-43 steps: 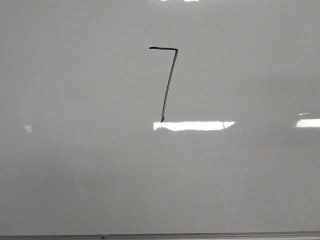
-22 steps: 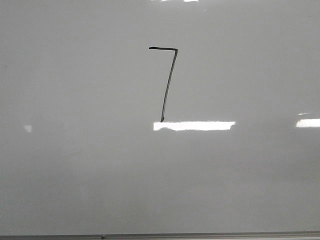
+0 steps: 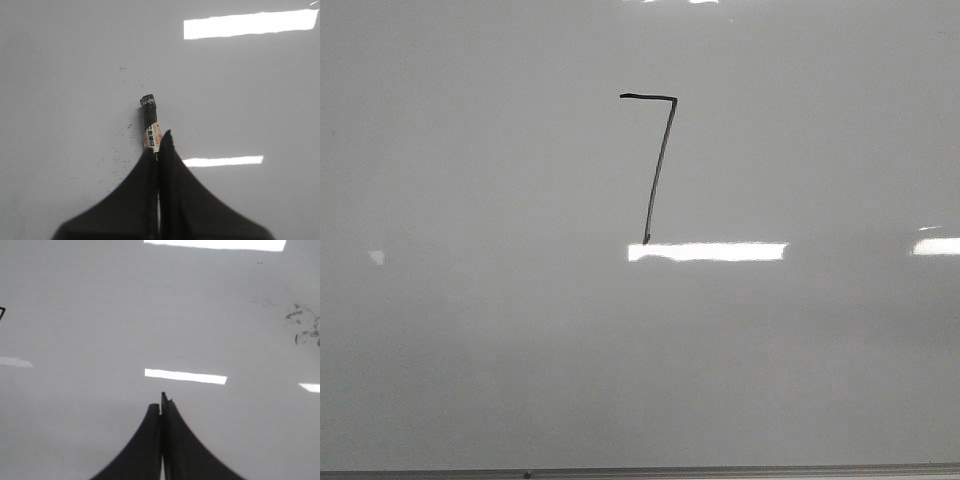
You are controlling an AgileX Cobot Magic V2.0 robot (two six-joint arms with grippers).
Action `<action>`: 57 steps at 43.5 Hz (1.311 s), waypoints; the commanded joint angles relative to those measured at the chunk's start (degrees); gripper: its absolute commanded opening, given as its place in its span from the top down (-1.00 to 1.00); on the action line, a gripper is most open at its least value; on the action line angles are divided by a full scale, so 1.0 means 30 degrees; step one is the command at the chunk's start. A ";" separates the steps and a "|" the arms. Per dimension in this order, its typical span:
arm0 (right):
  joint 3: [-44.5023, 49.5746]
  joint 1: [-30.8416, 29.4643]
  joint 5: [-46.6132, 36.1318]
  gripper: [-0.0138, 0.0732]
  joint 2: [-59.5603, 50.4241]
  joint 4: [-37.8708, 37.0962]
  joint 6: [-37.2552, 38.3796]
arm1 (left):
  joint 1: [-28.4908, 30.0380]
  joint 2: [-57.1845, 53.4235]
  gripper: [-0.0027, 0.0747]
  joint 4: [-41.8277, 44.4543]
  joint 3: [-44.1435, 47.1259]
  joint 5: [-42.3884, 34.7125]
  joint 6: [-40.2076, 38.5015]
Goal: Write number 7 on whiteboard
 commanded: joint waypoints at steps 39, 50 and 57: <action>-0.0052 -0.0497 -0.2314 0.84 -0.0365 -0.2677 0.3134 | -0.0084 -0.0258 0.98 -0.0165 0.0240 -0.1490 0.0000; -0.0052 -0.0497 -0.1965 0.84 -0.0365 -0.2656 0.3102 | -0.0084 -0.0258 0.98 -0.0165 0.0240 -0.1490 0.0000; -0.0052 -0.0497 -0.1522 0.84 -0.0365 -0.2656 0.2971 | -0.0084 -0.0258 0.98 -0.0165 0.0240 -0.1490 0.0000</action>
